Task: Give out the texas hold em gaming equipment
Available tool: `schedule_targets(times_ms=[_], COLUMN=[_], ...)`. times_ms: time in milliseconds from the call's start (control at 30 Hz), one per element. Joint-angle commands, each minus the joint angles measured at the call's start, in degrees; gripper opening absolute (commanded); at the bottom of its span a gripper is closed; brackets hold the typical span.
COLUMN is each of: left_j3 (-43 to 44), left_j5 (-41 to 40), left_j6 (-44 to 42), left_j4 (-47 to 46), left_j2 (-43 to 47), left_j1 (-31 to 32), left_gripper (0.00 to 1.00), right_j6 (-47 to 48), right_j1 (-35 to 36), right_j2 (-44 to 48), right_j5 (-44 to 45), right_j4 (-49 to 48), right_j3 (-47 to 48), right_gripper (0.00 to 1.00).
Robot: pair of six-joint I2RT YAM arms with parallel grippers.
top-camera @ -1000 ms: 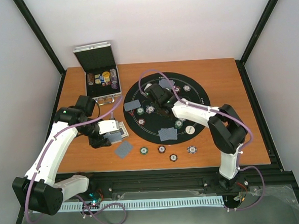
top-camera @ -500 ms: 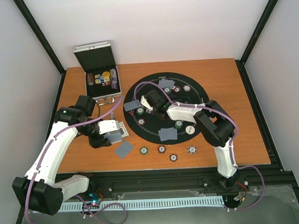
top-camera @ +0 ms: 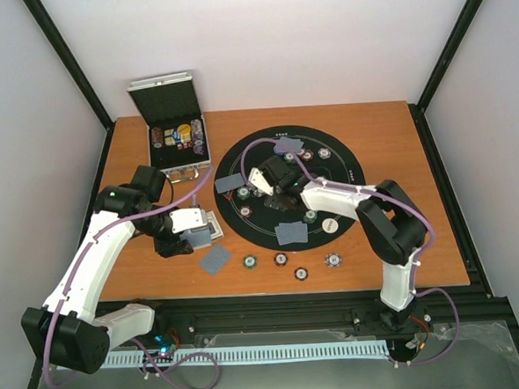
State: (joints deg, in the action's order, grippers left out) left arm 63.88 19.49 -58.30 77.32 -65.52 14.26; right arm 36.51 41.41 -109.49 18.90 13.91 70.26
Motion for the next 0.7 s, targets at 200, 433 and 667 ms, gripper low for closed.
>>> schedule_targets(times_ms=[200, 433, 667], left_j3=[1.54, 1.95, 1.88], left_j5=[0.73, 1.17, 0.96], left_j6=[0.72, 0.58, 0.08], left_j4=[-0.35, -0.32, -0.48], left_j2=[0.2, 0.17, 0.08], left_j1=[-0.02, -0.02, -0.02], left_gripper=[0.01, 0.01, 0.01], right_j6=[-18.6, -48.23, -57.36], right_j1=[-3.15, -15.9, -17.46], right_j2=[15.67, 20.09, 15.1], right_j5=[-0.57, -21.74, -32.02], right_j4=[-1.78, 2.27, 2.99], right_j3=[-0.06, 0.43, -3.19], right_gripper=[1.0, 1.0, 0.78])
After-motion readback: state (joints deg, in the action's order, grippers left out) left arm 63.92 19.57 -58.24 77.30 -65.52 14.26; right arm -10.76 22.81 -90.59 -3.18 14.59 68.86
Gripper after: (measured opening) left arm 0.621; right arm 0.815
